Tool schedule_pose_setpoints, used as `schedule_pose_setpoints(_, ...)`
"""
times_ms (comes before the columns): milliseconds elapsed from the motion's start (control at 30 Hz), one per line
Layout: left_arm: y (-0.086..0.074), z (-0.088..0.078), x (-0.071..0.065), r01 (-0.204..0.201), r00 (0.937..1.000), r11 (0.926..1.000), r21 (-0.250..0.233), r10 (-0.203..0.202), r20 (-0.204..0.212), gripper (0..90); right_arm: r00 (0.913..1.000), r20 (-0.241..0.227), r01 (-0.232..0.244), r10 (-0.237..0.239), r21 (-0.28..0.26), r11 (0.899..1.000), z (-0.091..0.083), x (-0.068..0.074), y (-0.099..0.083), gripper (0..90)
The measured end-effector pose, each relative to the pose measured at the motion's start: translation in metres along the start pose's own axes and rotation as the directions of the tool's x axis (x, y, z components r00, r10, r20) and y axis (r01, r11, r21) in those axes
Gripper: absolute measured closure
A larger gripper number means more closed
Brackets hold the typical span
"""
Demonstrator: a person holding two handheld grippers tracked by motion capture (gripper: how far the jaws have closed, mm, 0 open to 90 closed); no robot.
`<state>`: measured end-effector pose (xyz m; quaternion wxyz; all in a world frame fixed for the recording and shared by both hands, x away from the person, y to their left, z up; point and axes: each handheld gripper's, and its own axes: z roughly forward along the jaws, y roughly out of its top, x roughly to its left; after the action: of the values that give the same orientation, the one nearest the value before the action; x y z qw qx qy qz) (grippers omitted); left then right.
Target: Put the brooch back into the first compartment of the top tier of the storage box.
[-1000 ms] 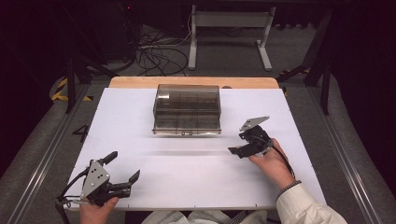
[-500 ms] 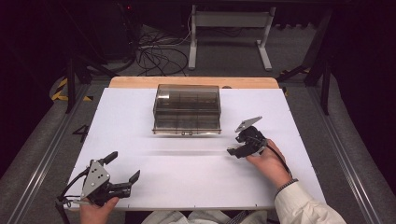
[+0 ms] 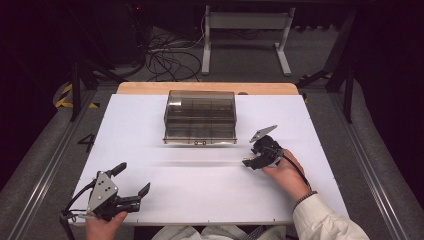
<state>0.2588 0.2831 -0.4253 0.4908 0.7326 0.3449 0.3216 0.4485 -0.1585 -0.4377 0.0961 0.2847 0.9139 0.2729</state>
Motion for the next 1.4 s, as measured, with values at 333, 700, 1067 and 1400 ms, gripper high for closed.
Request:
schedule_pose_setpoints(333, 0.0000, -0.0001, 0.0003, -0.003, 1.0000, 1.0000, -0.002, 0.003, -0.002, 7.3, 0.9993, 0.019, 0.032, -0.032, 0.002, 0.999, 0.0007, 0.0000, 0.0002, 51.6)
schedule_pose_setpoints(700, 0.0000, -0.0003, 0.0003, 0.001, 1.0000, 1.0000, -0.002, -0.001, -0.003, 7.3, 0.9991, -0.001, 0.042, -0.042, -0.004, 0.999, 0.0002, -0.0013, -0.0001, 69.5)
schedule_pose_setpoints(1067, -0.0001, -0.0003, 0.0005, 0.006, 1.0000, 1.0000, -0.003, -0.006, -0.003, 7.3, 0.9979, 0.010, 0.063, -0.063, -0.002, 0.998, -0.0011, 0.0008, 0.0012, 81.9)
schedule_pose_setpoints(1400, 0.0001, -0.0006, 0.0009, 0.001, 1.0000, 1.0000, -0.004, -0.001, -0.004, 7.3, 0.9978, 0.007, 0.067, -0.067, -0.007, 0.998, -0.0023, 0.0007, 0.0011, 82.2)
